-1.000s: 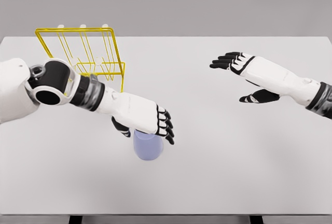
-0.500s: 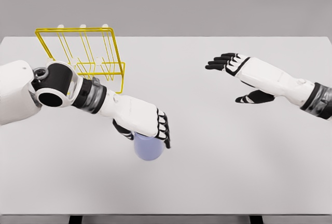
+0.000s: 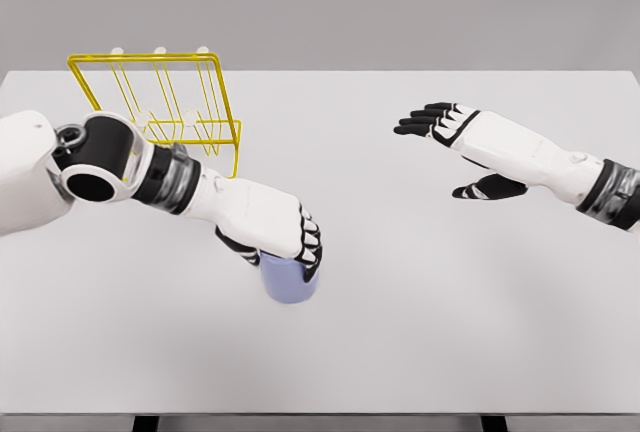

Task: Place the cup on the cup holder with both arms

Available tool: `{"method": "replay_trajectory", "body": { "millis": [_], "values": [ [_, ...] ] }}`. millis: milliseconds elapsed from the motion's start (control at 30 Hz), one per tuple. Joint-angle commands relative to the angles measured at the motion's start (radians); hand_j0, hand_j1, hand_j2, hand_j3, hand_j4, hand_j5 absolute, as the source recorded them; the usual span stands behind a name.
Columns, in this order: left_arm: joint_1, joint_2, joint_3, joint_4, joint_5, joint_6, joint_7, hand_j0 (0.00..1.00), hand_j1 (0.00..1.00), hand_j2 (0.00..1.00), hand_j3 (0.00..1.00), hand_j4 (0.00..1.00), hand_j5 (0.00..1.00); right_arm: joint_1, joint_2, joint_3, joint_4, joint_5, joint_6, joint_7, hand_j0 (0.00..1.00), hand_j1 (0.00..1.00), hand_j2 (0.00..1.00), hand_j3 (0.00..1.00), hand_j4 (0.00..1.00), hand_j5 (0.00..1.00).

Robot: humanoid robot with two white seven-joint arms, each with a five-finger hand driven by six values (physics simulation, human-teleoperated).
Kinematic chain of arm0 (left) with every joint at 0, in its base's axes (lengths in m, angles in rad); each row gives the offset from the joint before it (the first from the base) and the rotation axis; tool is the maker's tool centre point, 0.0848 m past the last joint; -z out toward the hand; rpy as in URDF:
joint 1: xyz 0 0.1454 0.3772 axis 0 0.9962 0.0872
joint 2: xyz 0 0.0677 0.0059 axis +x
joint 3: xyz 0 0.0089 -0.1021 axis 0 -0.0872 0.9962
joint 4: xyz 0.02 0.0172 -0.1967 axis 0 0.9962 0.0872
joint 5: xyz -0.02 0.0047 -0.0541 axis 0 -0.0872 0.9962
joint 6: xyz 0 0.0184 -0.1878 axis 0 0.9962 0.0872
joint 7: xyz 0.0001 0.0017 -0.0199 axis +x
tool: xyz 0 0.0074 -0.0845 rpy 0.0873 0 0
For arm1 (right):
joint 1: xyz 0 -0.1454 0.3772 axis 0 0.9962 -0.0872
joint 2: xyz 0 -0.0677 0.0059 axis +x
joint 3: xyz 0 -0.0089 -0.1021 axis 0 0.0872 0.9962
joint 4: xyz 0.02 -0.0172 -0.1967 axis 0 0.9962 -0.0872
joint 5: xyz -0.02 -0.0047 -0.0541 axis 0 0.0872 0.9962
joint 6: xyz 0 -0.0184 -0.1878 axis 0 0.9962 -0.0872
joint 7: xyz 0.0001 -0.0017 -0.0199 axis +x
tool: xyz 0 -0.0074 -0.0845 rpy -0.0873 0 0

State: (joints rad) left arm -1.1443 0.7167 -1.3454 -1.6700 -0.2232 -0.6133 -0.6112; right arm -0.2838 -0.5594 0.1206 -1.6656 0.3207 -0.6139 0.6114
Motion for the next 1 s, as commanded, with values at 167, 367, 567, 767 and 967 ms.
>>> {"method": "replay_trajectory", "body": {
  "millis": [167,367,567,767,967],
  "values": [
    [-0.043,0.041,0.009,-0.016,0.056,0.002,0.0,0.55,0.55,0.55,0.55,0.55,0.55,0.0,0.01,-0.001,0.0,0.012,0.003,-0.001,1.0,1.0,1.0,1.0,1.0,1.0],
    [-0.089,0.063,0.009,-0.022,0.094,0.002,0.0,0.55,0.55,0.55,0.55,0.55,0.55,0.0,0.012,0.001,0.0,0.012,0.003,-0.001,1.0,1.0,1.0,1.0,1.0,1.0],
    [-0.135,0.078,0.009,-0.02,0.13,0.002,0.0,0.55,0.55,0.55,0.55,0.55,0.55,-0.002,0.026,0.001,0.0,0.023,0.003,-0.001,1.0,1.0,1.0,1.0,1.0,1.0],
    [-0.178,0.09,0.014,-0.01,0.157,0.002,0.0,0.55,0.55,0.55,0.55,0.55,0.55,-0.006,0.027,-0.001,0.012,0.037,0.003,-0.001,1.0,1.0,1.0,1.0,1.0,1.0],
    [-0.192,0.098,0.028,0.006,0.156,0.002,0.0,0.55,0.55,0.55,0.55,0.55,0.55,-0.006,0.027,0.001,0.012,0.037,0.003,-0.001,1.0,1.0,1.0,1.0,1.0,1.0]
  ]
}}
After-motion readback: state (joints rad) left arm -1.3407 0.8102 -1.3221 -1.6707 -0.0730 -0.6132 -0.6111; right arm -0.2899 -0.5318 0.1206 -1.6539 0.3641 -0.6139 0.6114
